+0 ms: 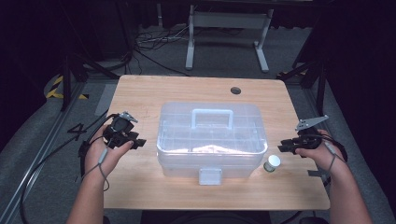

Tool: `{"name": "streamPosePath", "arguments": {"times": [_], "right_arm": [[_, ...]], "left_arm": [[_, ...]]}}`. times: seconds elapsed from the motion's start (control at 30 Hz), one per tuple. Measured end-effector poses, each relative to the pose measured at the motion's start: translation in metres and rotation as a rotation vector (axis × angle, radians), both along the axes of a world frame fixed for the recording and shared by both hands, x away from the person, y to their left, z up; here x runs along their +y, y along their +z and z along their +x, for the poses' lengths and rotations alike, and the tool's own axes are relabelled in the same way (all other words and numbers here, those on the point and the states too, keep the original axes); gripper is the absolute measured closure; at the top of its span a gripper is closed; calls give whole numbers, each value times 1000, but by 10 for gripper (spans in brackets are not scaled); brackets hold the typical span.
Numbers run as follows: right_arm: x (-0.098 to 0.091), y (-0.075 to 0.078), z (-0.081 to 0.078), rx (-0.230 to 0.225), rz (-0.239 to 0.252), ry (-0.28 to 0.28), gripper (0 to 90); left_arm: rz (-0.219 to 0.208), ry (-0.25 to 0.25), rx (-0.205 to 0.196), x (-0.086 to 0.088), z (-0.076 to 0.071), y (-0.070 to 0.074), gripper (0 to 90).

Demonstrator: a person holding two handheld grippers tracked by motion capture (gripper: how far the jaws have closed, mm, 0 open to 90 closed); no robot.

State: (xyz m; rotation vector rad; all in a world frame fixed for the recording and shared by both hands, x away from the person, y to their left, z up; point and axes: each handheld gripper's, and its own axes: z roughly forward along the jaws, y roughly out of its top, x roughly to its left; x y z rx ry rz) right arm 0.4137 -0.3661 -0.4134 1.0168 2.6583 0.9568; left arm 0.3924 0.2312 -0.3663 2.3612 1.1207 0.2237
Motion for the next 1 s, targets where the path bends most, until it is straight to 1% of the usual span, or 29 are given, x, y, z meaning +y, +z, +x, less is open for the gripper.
{"name": "streamPosePath", "arguments": {"times": [0.03, 0.07, 0.1, 0.13, 0.17, 0.2, 0.23, 0.27, 0.3, 0.33, 0.37, 0.4, 0.5, 0.57, 0.7, 0.77, 0.8, 0.87, 0.97, 1.0], "right_arm": [[-1, 1, -1, -33, 0, 0, 655], [-1, 1, -1, -33, 0, 0, 655], [-2, 2, -1, -69, 6, 6, 617], [-2, 1, 0, -106, -1, 40, 587], [-1, -1, -1, -108, -7, 54, 580], [-1, -2, -1, -88, -7, 51, 570], [0, -4, -1, -58, -10, 30, 559], [1, -3, -1, -42, -18, -1, 561], [1, -1, -1, -25, -26, -44, 574], [0, 2, -2, -30, -32, -74, 609], [0, 4, -3, -25, -18, -89, 617], [-2, 7, -6, -20, 12, -84, 615], [-4, 9, -10, -27, 19, -73, 608], [-7, 10, -11, -33, 22, -80, 603], [-10, 13, -12, -50, 29, -99, 582], [-10, 14, -13, -58, 33, -110, 563], [-11, 14, -14, -62, 34, -115, 558], [-12, 14, -15, -62, 37, -121, 544], [-12, 15, -15, -63, 33, -128, 540], [-12, 14, -15, -65, 30, -130, 538]], "left_arm": [[-13, -2, -10, 0, -1, 4, 560], [-13, -2, -10, 0, -1, 4, 557], [-20, -5, -13, 0, -2, 8, 557], [-30, -7, -21, 0, -3, 11, 554], [-29, -10, -27, 0, -4, 13, 554], [-33, -14, -28, -1, -5, 16, 550], [-35, -12, -33, -2, -5, 17, 541], [-34, -16, -36, -2, -6, 19, 536], [-35, -20, -40, -1, -6, 21, 536], [-45, -16, -39, -1, -7, 22, 536], [-45, -17, -38, -1, -7, 22, 536], [-46, -18, -41, 0, -6, 24, 536], [-54, -15, -52, 3, -5, 29, 535], [-64, -23, -60, 3, -5, 34, 535], [-89, -61, -78, -1, -5, 47, 534], [-97, -80, -88, -6, -6, 55, 512], [-102, -98, -95, -8, -5, 59, 509], [-125, -123, -105, -13, -6, 66, 509], [-151, -160, -107, -19, -6, 73, 513], [-149, -169, -104, -20, -5, 74, 513]]}}
